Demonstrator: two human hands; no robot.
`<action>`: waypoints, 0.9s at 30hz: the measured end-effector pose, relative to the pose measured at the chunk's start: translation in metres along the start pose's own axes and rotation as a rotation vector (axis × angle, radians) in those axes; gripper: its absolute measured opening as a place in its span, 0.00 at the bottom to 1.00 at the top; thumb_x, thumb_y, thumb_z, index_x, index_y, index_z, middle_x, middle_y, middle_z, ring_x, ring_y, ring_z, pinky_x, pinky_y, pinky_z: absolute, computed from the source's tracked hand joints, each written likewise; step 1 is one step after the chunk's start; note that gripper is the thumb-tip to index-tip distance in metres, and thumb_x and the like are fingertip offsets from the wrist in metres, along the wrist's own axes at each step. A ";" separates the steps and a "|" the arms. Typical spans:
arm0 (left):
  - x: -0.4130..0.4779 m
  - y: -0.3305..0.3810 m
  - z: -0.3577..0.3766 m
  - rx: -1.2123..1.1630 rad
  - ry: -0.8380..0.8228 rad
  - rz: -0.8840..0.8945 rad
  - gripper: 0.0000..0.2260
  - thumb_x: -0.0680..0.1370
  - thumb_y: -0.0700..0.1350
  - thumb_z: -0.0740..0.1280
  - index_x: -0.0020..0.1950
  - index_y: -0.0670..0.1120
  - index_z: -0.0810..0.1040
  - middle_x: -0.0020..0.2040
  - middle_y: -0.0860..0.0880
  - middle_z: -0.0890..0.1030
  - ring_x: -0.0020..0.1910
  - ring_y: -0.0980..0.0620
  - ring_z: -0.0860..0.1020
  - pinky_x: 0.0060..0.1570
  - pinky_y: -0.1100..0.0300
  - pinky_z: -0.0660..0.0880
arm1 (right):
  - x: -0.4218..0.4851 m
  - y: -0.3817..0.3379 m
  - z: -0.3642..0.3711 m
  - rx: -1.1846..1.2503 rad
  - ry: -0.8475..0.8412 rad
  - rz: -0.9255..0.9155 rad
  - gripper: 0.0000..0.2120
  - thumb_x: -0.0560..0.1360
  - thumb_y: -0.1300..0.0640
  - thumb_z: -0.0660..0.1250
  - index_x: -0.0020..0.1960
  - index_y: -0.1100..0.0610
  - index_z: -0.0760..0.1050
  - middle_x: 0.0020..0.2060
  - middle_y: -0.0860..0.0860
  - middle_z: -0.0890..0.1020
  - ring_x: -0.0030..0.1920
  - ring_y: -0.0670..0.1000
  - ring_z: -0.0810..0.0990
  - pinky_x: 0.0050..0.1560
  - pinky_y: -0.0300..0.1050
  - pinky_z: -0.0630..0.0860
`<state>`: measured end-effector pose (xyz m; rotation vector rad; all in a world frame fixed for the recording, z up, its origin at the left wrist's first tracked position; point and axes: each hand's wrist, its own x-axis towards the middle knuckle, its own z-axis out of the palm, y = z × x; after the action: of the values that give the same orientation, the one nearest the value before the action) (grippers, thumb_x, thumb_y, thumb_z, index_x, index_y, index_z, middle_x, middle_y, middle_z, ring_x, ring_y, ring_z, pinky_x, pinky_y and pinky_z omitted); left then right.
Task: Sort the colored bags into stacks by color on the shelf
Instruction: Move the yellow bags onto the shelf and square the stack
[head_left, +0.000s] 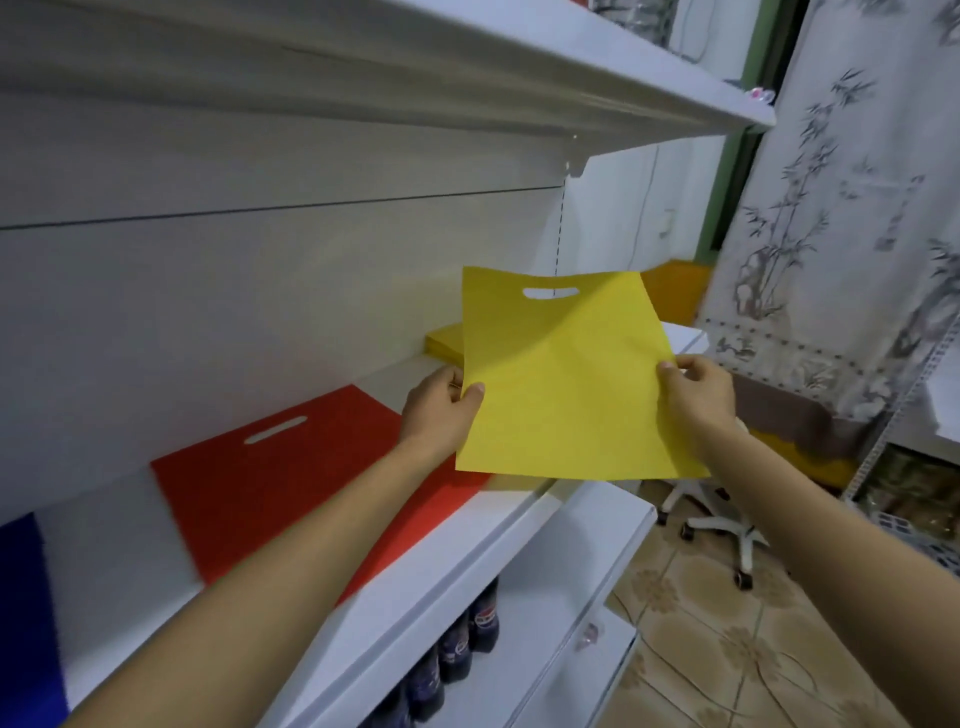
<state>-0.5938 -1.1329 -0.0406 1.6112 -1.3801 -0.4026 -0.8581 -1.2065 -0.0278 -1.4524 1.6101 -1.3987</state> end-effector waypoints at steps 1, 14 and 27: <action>0.004 -0.001 0.003 -0.007 0.006 -0.012 0.11 0.79 0.48 0.64 0.39 0.46 0.71 0.30 0.52 0.71 0.32 0.51 0.70 0.34 0.57 0.63 | 0.012 0.002 0.004 0.005 0.001 0.003 0.07 0.80 0.52 0.62 0.51 0.55 0.75 0.49 0.55 0.77 0.49 0.57 0.75 0.50 0.51 0.72; 0.076 0.000 0.076 0.080 0.132 -0.155 0.19 0.79 0.51 0.64 0.30 0.48 0.66 0.27 0.50 0.73 0.35 0.44 0.78 0.42 0.49 0.74 | 0.204 0.025 0.059 -0.021 -0.344 -0.165 0.05 0.77 0.53 0.67 0.47 0.54 0.78 0.36 0.50 0.78 0.37 0.54 0.76 0.37 0.43 0.70; 0.097 -0.001 0.135 0.349 0.291 -0.403 0.14 0.75 0.61 0.65 0.40 0.51 0.77 0.36 0.56 0.80 0.41 0.56 0.78 0.39 0.59 0.72 | 0.315 0.061 0.115 -0.061 -0.820 -0.143 0.10 0.75 0.55 0.71 0.53 0.59 0.80 0.48 0.54 0.80 0.44 0.49 0.77 0.44 0.42 0.72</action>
<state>-0.6642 -1.2790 -0.0784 2.1502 -0.9374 -0.1508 -0.8592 -1.5471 -0.0460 -1.8672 1.0330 -0.6518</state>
